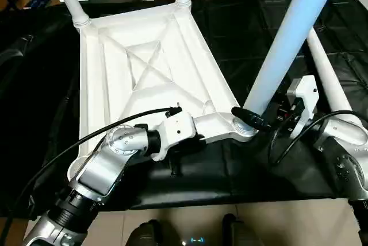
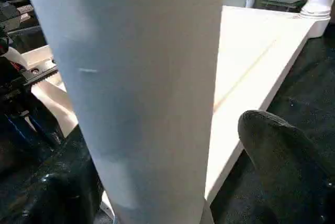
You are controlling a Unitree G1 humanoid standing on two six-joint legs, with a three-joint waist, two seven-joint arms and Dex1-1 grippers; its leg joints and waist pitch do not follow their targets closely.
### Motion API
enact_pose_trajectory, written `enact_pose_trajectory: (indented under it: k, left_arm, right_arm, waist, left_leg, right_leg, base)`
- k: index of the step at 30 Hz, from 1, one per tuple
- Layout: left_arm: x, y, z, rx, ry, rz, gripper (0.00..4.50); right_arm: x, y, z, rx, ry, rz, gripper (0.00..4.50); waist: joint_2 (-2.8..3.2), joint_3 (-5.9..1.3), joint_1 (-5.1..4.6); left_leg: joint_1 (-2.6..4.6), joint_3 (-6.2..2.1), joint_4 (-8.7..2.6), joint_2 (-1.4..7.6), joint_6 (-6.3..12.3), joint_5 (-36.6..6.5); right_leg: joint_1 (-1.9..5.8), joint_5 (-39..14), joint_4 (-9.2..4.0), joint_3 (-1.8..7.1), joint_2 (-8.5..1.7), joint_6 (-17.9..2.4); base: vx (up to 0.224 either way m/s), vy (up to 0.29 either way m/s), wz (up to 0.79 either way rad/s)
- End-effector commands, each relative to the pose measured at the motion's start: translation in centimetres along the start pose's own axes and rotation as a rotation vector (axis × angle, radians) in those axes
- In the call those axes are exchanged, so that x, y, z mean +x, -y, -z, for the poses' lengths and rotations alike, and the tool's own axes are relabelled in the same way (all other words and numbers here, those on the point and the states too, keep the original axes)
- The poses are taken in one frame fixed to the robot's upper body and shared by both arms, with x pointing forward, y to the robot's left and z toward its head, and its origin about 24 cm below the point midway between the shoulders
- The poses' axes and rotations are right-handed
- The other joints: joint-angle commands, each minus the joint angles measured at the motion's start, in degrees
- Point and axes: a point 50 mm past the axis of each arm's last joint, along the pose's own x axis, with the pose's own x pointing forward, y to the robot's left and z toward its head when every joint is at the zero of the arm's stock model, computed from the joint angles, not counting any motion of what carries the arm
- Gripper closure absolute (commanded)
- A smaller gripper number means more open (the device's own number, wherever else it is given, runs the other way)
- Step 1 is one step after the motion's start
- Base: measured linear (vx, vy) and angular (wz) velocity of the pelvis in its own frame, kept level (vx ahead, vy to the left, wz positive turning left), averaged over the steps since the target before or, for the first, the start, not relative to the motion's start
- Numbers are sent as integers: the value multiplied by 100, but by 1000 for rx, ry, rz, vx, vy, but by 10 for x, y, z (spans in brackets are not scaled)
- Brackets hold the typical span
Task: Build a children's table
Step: Rotate leg to tighten
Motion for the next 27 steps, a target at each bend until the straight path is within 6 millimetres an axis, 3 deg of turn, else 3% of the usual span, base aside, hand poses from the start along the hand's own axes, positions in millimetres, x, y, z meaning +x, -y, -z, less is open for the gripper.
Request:
enact_pose_trajectory:
  k: [1,7,13,16,18,20,21,23,26,27]
  left_arm:
    - [1,6,-1,3,23,42,450]
    - [1,6,0,5,16,48,450]
    - [2,7,2,1,-9,46,450]
    - [3,6,3,-2,-22,36,450]
    - [7,5,3,-12,-35,17,450]
    - [13,5,1,-32,-44,4,450]
    - [13,5,1,-32,-44,4,450]
    - [20,3,-2,-51,-61,-34,450]
    - [34,-5,-7,-93,-93,-155,450]
    - [45,-10,-13,-159,-107,-266,450]
  right_arm:
    - [2,-1,0,20,-2,-28,85]
    - [5,-1,5,35,-13,-26,131]
    - [13,0,14,46,-59,54,189]
    - [17,1,20,56,-91,114,205]
    - [23,5,30,102,-128,234,229]
    - [28,11,43,154,-180,405,233]
    - [28,11,43,154,-180,405,237]
    - [32,19,54,162,-218,589,244]
    - [39,24,62,201,-216,736,247]
    - [47,27,65,258,-194,838,247]
  waist:
    - [-103,-453,-12]
    - [-91,-472,-6]
    - [-90,-459,-20]
    - [-95,-434,-43]
    - [-101,-442,-53]
    - [-111,-415,-87]
    - [-108,-396,-117]
    - [-93,-392,-172]
    - [-91,-382,-228]
    - [-106,-392,-220]
  left_leg:
    - [79,81,-301,-10,789,-742]
    - [70,81,-279,-18,892,-526]
    - [68,77,-290,-17,782,-650]
    - [55,74,-309,-28,648,-841]
    - [77,81,-313,-28,558,-966]
    - [35,66,-334,-51,415,-1064]
    - [48,58,-351,-56,289,-1270]
    - [54,46,-364,-60,139,-1468]
    - [51,30,-371,-86,-4,-1684]
    - [90,37,-364,-92,1,-1813]
  right_leg:
    - [393,-979,-226,78,-4,-1506]
    - [399,-645,-194,69,4,-1607]
    - [398,-828,-205,71,3,-1561]
    - [392,-1172,-234,74,-4,-1465]
    - [374,-1352,-254,82,-3,-1405]
    - [374,-1622,-266,75,0,-1300]
    - [352,-1988,-296,71,-2,-1172]
    - [331,-2289,-326,74,-7,-1016]
    - [307,-2574,-365,57,-1,-884]
    - [293,-2658,-401,56,7,-819]
  base:
    - [0,0,0]
    - [0,0,0]
    - [0,0,0]
    - [0,0,0]
    - [0,0,0]
    - [0,0,0]
    - [0,0,0]
    - [0,0,0]
    - [0,0,0]
    - [0,0,0]
